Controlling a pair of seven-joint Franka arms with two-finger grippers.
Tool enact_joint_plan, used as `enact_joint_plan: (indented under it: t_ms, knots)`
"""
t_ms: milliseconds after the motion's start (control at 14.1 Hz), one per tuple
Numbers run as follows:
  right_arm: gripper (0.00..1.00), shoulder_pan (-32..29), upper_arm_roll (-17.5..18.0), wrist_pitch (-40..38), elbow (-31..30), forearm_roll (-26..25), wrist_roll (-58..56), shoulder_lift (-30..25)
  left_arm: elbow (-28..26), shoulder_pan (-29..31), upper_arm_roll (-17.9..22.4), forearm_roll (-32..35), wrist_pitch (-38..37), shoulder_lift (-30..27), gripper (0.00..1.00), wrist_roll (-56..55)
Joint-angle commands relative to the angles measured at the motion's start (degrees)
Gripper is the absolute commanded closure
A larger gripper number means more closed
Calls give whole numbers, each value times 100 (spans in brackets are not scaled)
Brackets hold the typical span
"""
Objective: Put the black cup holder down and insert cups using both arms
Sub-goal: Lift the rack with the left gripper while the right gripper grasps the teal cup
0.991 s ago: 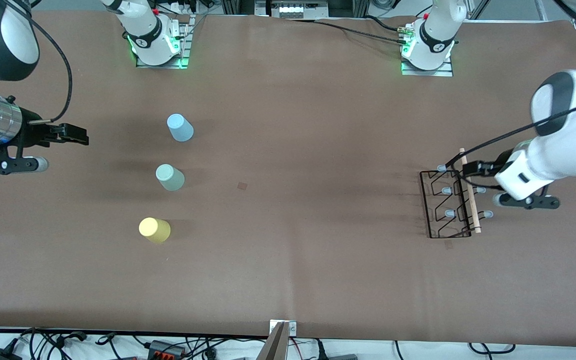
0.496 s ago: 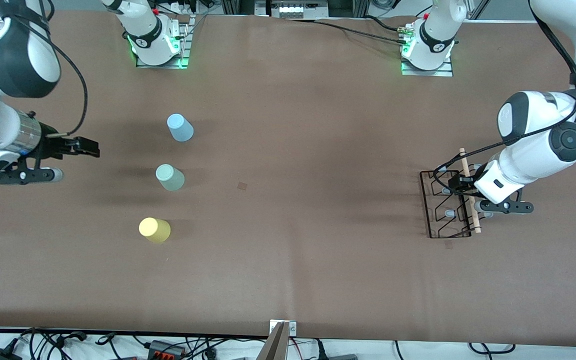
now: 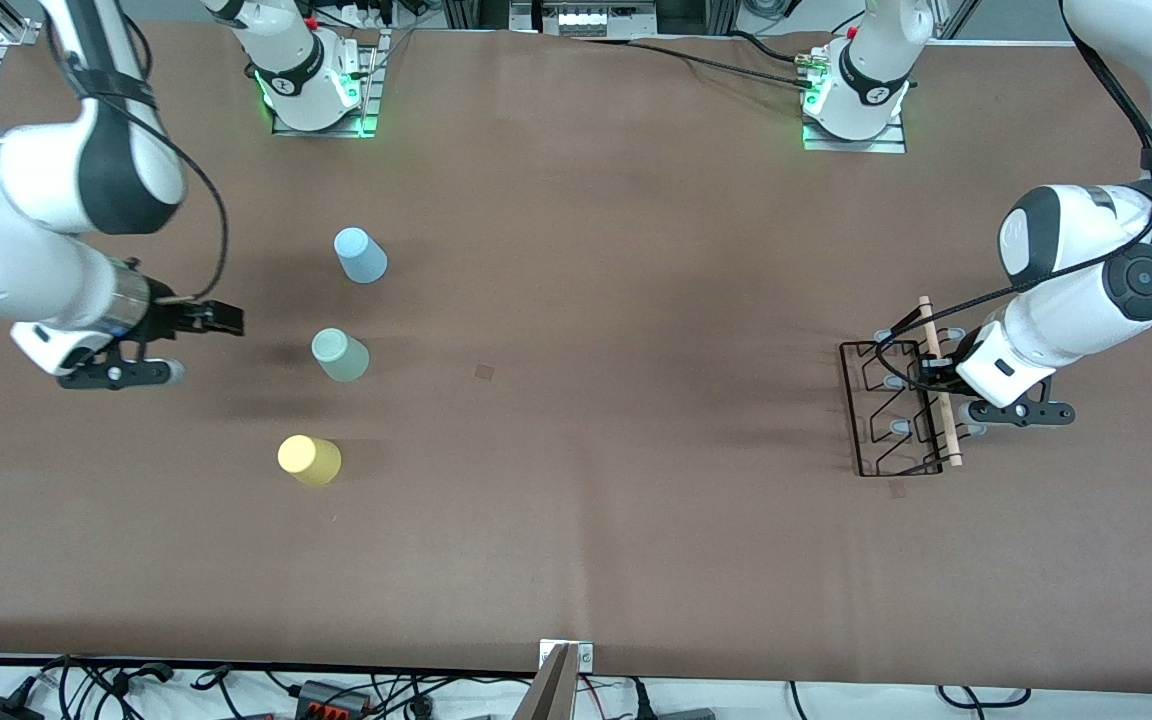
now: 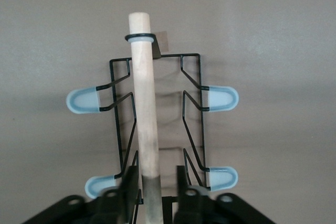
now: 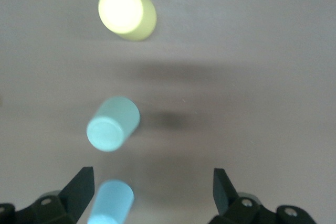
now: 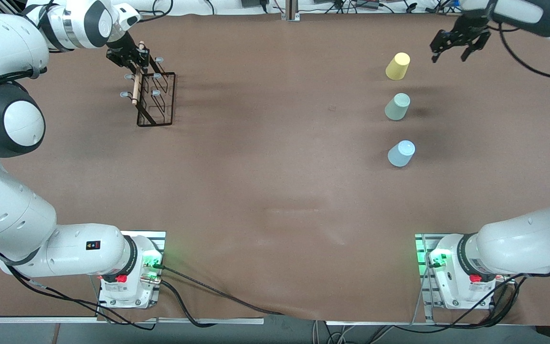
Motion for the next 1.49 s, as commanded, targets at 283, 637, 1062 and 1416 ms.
enact_joint_plan:
  t_ms: [283, 637, 1062, 1416]
  knots:
    - [0, 155, 380, 2107, -1380, -32, 836, -36, -59, 13, 11, 89, 67, -59, 95, 100]
    - [0, 287, 380, 2845, -1775, -32, 950, 184, 475, -5, -76, 89, -458, -199, 98, 83]
    - [0, 349, 380, 3392, -2128, -41, 1100, 324, 1338, -137, -1128, 88, -1700, -296, 99, -652]
    - [0, 331, 380, 3331, -2154, -41, 1082, 298, 1541, -661, -1992, 97, -1490, -68, 99, -2418]
